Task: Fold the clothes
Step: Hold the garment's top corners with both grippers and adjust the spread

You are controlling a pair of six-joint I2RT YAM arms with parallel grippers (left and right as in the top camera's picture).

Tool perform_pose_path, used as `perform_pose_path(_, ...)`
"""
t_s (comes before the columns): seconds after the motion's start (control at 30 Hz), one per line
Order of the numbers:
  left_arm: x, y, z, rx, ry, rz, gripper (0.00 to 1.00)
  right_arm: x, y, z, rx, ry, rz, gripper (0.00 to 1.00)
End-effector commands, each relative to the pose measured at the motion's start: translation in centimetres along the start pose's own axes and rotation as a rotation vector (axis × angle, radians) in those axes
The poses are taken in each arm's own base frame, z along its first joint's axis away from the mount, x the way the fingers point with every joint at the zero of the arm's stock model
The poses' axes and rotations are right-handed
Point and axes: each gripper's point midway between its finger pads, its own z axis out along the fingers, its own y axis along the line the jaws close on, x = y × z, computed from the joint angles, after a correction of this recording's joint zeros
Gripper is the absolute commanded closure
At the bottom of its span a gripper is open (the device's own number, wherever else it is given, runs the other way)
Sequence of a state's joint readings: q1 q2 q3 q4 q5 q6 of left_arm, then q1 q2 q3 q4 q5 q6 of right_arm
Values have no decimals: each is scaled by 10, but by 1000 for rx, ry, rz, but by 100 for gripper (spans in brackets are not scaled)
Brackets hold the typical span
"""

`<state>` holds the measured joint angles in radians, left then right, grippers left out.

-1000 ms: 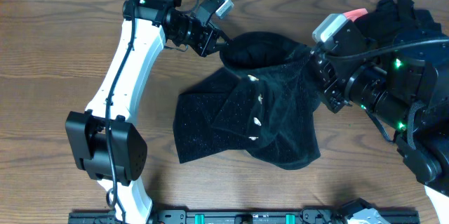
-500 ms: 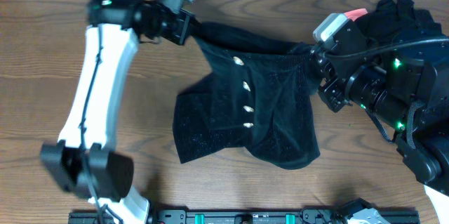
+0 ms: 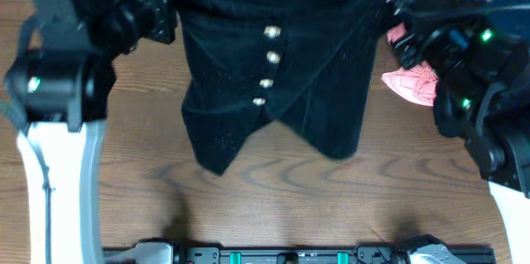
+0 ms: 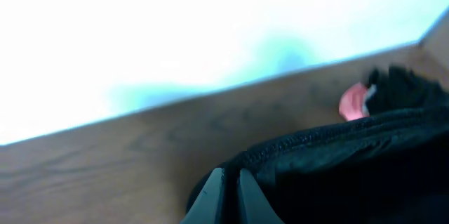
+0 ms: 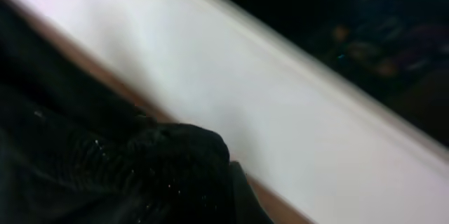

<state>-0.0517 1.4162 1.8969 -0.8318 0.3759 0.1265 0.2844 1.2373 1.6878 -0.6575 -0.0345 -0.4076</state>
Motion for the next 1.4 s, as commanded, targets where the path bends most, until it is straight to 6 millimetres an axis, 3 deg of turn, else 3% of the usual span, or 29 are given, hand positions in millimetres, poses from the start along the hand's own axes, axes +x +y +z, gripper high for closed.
perform_pose_path(0.0,-28,12,-44,-132,-118,-14,94,-21,-43,-25,160,-70,5,99)
perform_pose_path(0.23,-45,0,-105,-180,-245,-1,94,-28,-47,-57,180,-102,23,99)
perform_pose_path(0.47,-52,-19,-162,-170,-364,-30,94,-37,-44,-113,200,-161,62,99)
perform_pose_path(0.57,-52,-27,-180,-163,-396,-35,94,-40,-36,-130,170,-190,63,99)
perform_pose_path(0.67,-49,-35,-186,-128,-398,-34,94,-40,-30,-135,139,-193,60,99)
perform_pose_path(0.77,-37,-50,-175,-25,-334,-42,94,-36,-26,-130,115,-177,61,99)
perform_pose_path(1.1,36,-105,-99,434,119,-187,94,-30,-14,-111,38,-148,84,99)
perform_pose_path(1.27,61,-121,-56,520,259,-160,93,-23,-13,-94,21,-111,118,99)
perform_pose_path(1.37,71,-125,-34,519,309,-127,90,-18,-12,-74,2,-81,131,99)
